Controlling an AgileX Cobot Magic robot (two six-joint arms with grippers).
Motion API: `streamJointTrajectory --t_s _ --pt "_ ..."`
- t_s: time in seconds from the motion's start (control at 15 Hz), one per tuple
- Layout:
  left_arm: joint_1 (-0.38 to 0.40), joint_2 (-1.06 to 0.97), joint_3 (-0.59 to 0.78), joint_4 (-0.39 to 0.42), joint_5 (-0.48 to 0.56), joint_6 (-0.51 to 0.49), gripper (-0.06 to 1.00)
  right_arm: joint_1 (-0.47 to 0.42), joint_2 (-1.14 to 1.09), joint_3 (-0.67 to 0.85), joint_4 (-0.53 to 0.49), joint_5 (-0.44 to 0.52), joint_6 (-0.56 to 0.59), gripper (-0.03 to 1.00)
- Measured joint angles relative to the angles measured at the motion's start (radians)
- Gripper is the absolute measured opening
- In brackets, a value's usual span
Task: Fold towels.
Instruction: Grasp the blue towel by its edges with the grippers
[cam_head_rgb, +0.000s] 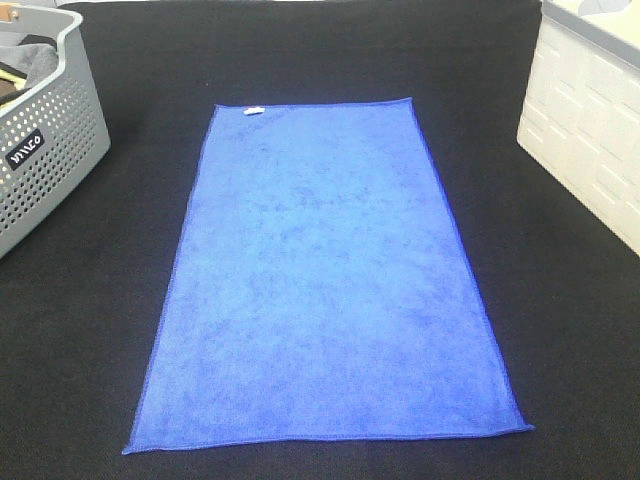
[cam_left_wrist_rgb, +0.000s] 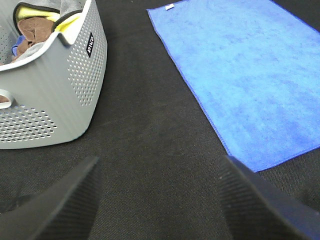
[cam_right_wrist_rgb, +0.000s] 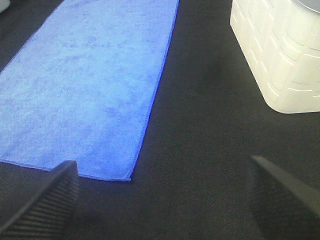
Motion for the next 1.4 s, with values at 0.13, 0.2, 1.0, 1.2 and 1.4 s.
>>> streamJointTrajectory --t_s 0.13,0.2,1.0,1.2,1.4 --pt "0.000 0.000 0.000 0.000 0.000 0.000 0.64 0.000 0.000 0.000 0.000 0.000 0.000 0.85" --pt "0.000 0.000 0.000 0.000 -0.002 -0.002 0.64 0.000 0.000 0.000 0.000 0.000 0.000 0.85" --pt "0.000 0.517 0.006 -0.324 -0.314 -0.171 0.64 0.000 0.638 -0.133 0.213 -0.017 0.049 0.85" --pt "0.000 0.772 0.006 -0.388 -0.314 -0.057 0.64 0.000 0.847 -0.133 0.228 -0.032 0.021 0.85" --pt "0.000 0.985 0.006 -0.456 -0.361 0.034 0.64 0.000 1.030 -0.133 0.228 -0.103 -0.018 0.85"
